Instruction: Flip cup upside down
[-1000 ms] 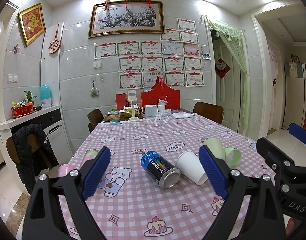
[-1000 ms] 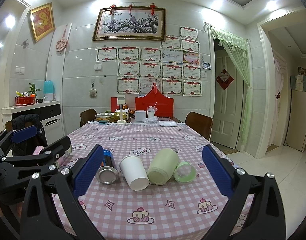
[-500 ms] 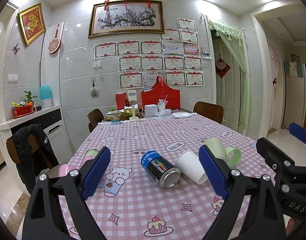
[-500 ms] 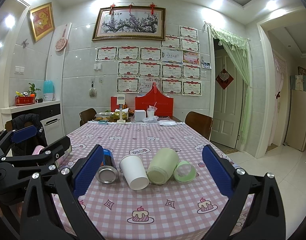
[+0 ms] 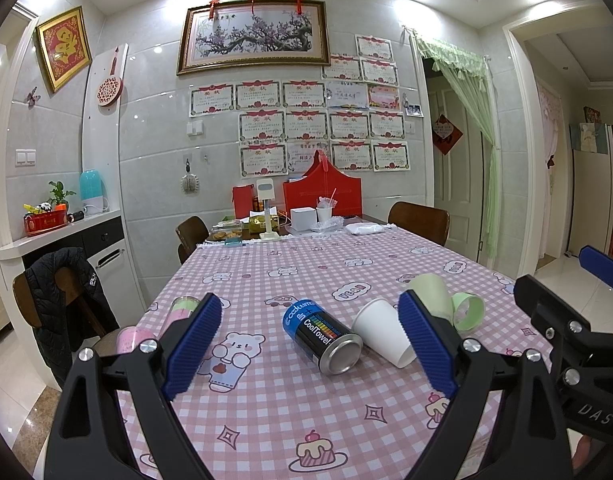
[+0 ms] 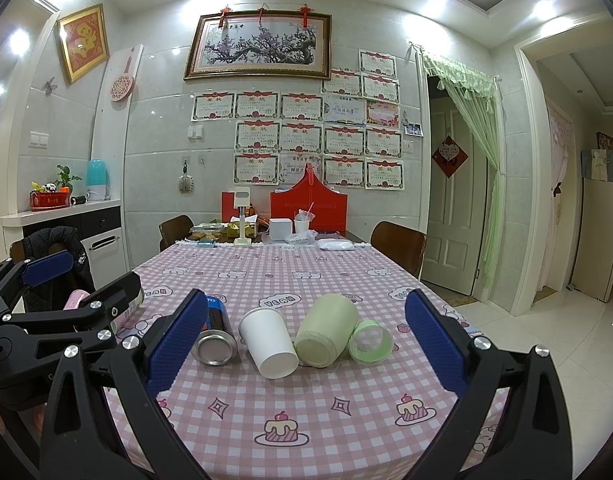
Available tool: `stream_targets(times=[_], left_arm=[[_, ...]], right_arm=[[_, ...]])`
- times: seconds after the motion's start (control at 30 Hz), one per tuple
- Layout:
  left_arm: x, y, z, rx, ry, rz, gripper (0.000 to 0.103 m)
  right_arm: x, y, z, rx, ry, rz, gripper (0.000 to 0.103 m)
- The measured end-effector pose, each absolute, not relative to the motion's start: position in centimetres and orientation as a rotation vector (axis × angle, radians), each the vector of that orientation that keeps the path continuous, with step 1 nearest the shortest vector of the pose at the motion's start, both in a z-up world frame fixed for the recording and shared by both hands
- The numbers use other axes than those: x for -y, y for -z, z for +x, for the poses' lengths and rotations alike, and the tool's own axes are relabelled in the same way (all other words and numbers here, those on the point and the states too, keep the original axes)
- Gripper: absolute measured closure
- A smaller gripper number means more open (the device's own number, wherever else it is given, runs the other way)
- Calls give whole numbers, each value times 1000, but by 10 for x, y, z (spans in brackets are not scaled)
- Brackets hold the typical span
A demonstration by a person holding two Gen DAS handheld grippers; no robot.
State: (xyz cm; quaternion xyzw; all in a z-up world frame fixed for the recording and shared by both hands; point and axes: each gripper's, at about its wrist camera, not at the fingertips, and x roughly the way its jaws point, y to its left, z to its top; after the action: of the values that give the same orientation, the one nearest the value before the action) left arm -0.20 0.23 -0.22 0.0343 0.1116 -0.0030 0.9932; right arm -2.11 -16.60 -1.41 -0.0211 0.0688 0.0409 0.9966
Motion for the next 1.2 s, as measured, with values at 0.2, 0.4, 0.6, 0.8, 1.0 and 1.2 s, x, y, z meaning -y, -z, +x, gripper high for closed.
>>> stream_targets(times=[0.2,0.4,0.6,0.8,1.0,1.2], left_arm=[[-2,2,-2,-224,6,70,14],[-2,3,-2,-225,6,68,14],[-1,4,-3,-226,6,70,14],[-5,13,-1,-250,-1,71,14],[-9,17,5,-275,7,58,14],[-9,20,18,-320,16,49,14]], right_arm=[[166,15,-21,-141,-82,-41,8],[166,16,-20,-140,-82,-41,8],[168,16,-21,-142,-82,-42,8],[163,28,-11,-153,-82,-43,8],[161,33,-8,-163,-85,-51,8],[161,34,4,-191,-86,-54,8]])
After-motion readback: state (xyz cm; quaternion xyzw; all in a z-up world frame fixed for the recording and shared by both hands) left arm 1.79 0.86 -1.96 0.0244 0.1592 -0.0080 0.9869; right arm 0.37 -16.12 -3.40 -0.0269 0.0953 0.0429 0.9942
